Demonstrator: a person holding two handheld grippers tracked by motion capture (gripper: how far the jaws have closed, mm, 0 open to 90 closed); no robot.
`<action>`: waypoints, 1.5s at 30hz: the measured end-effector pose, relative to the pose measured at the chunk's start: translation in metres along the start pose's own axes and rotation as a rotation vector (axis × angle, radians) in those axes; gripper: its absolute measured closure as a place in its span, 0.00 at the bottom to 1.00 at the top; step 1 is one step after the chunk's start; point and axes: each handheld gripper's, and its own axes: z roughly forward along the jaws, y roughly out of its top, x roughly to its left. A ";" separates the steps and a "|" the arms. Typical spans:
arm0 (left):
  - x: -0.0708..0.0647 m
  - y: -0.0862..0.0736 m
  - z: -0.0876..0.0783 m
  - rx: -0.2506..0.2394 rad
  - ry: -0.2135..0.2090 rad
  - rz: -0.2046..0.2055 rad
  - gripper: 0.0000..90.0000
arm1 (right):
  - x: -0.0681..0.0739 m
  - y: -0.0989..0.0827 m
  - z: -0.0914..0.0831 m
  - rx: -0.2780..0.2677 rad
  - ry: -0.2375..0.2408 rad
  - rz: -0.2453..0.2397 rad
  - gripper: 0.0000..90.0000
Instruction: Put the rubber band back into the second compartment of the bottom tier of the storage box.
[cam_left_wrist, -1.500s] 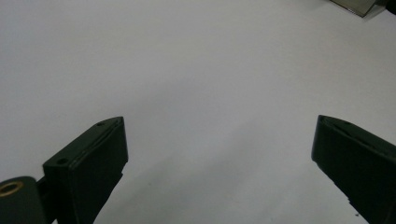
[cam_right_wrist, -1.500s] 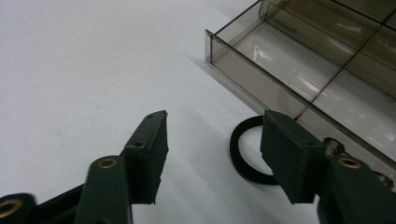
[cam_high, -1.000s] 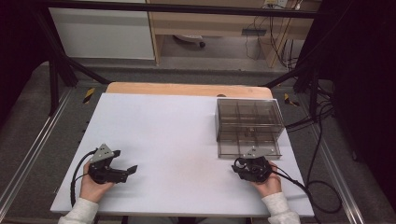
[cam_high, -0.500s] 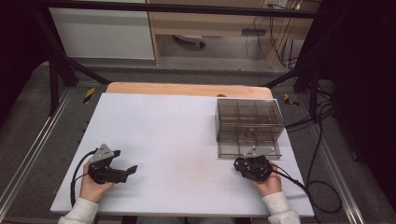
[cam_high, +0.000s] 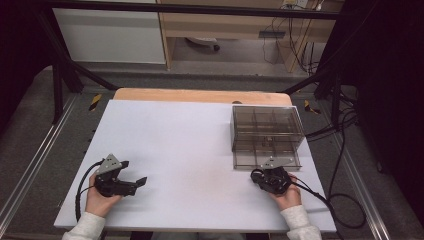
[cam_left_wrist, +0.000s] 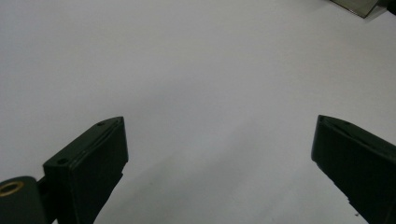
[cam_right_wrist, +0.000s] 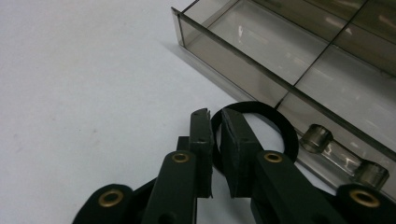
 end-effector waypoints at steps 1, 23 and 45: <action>0.000 0.000 0.000 0.000 0.000 0.000 0.04 | 0.000 0.000 0.000 0.000 0.000 -0.002 0.93; 0.000 0.000 0.000 0.001 0.000 0.002 0.04 | 0.001 0.001 -0.004 -0.005 0.001 -0.010 0.96; 0.000 0.000 0.000 0.002 -0.001 0.005 0.04 | 0.004 0.004 -0.011 -0.021 0.007 -0.020 0.97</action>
